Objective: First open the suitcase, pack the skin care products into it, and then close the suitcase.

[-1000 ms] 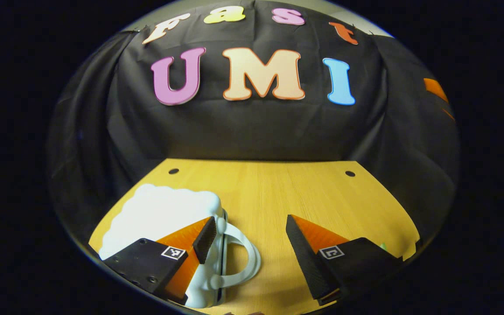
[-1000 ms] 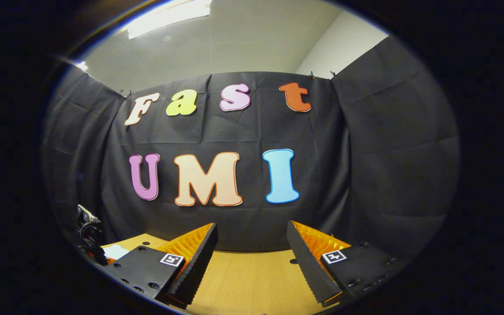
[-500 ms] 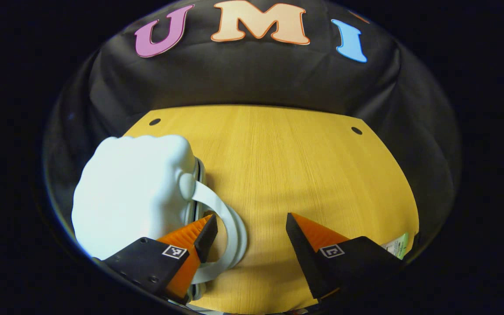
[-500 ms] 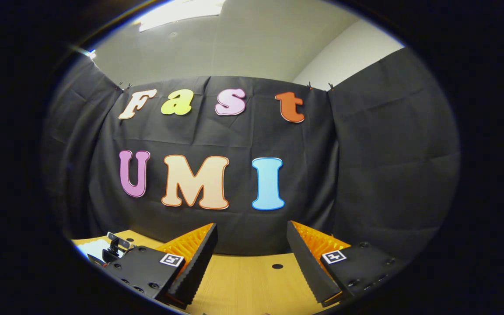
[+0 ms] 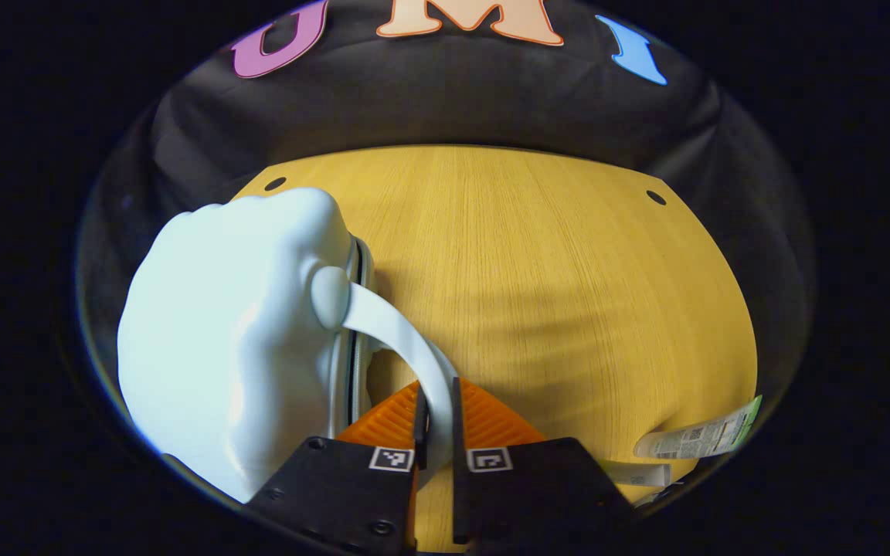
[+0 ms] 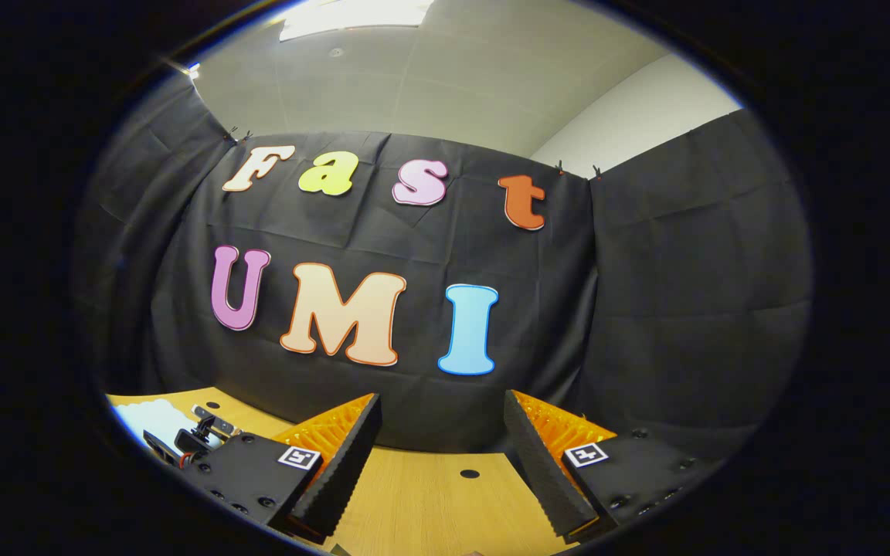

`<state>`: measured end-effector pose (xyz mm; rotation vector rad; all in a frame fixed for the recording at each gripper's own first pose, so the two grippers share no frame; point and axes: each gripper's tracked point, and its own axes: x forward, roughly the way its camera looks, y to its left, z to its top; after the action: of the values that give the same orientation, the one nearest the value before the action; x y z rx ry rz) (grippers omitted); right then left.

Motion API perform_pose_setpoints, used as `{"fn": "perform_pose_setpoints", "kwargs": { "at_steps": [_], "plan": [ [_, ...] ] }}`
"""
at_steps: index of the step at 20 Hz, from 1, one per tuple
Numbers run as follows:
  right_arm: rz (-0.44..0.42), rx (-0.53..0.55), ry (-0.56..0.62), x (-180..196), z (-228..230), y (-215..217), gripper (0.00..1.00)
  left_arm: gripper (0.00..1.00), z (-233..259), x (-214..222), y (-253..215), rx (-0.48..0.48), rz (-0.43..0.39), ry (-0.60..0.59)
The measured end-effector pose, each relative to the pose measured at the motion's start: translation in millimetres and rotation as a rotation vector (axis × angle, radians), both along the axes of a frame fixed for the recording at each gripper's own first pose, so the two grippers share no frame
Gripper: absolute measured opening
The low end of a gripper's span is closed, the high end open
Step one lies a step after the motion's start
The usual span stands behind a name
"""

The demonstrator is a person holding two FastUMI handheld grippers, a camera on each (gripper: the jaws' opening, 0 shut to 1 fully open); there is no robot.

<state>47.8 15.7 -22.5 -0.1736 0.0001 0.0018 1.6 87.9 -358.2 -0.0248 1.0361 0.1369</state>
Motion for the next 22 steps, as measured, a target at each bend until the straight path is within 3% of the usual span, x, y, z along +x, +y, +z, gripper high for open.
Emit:
{"fn": "perform_pose_setpoints", "kwargs": {
  "at_steps": [5,13,22],
  "plan": [
    [0.014,0.028,0.007,-3,-7,4,0.98,0.00,15,4,-1,0.038,-0.036,0.003],
    [0.093,0.076,-0.013,0,-6,33,1.00,0.00,85,3,-14,0.064,-0.100,-0.095],
    [0.154,0.121,0.011,-1,-15,64,0.98,0.00,191,-16,10,0.146,-0.025,-0.242]
  ]
}}
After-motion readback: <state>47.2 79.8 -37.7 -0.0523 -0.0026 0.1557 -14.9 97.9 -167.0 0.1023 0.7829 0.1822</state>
